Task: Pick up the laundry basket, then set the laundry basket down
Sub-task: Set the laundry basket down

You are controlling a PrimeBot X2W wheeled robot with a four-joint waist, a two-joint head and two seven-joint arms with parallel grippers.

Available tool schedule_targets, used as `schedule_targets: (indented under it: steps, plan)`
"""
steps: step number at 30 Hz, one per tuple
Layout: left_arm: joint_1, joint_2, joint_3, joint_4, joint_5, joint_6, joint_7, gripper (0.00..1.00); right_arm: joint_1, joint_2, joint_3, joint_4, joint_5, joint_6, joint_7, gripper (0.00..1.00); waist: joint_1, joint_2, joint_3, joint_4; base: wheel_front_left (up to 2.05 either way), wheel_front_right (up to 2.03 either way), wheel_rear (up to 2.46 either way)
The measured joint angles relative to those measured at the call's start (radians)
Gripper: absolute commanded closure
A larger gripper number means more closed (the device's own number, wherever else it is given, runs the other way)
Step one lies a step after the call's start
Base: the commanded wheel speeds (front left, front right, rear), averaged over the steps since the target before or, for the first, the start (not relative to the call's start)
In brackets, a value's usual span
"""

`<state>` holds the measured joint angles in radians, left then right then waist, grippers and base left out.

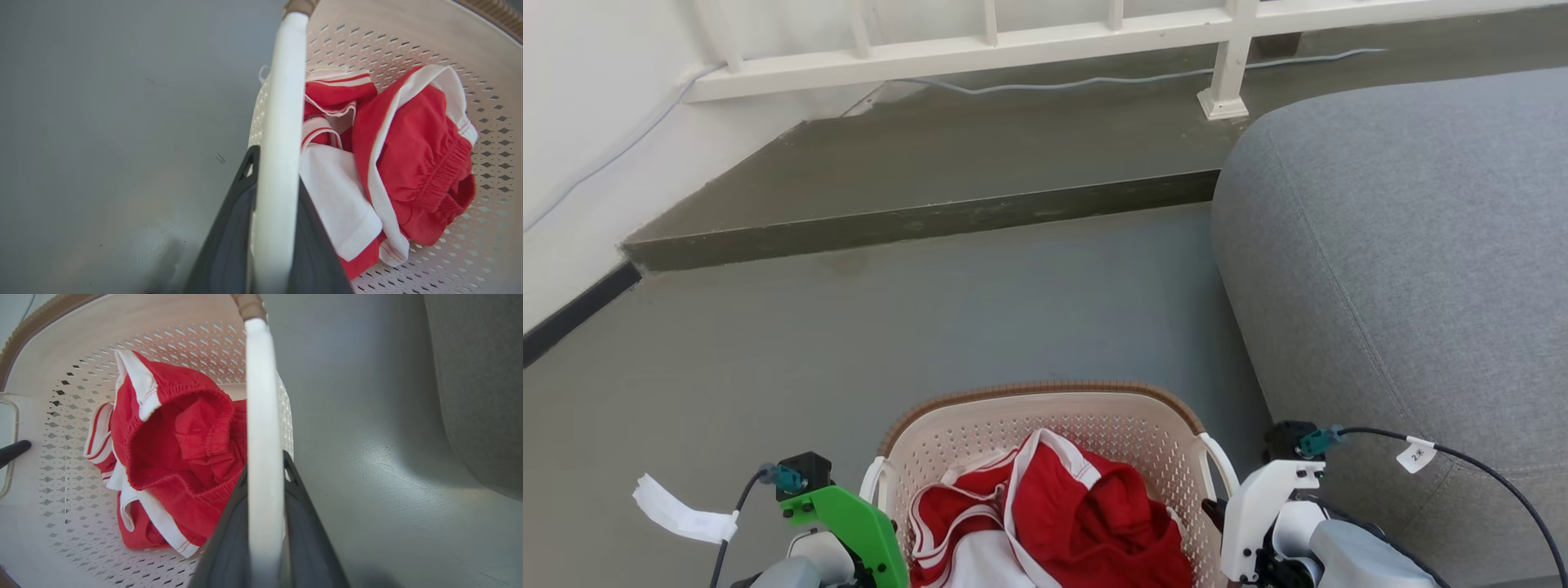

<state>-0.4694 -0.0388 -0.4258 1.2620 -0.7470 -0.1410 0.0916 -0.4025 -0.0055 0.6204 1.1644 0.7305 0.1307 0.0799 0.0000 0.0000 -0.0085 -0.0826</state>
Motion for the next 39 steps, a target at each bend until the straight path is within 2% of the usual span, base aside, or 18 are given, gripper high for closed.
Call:
schedule_targets:
  steps: [13, 39]
  plan:
    - [-0.071, 0.013, -0.004, -0.032, 0.004, 0.0, -0.045, 1.0, -0.087, 0.0, -0.002, -0.001, -0.001, -0.01, -0.053, 1.0, 0.0, 0.0, 0.105, 0.008, 0.0, 0.0, 0.0]
    - [-0.327, 0.03, -0.021, -0.091, 0.039, 0.001, -0.138, 1.0, -0.356, -0.033, -0.024, -0.026, -0.024, -0.046, -0.177, 1.0, 0.0002, 0.0, 0.465, 0.031, 0.0, 0.0, 0.0]
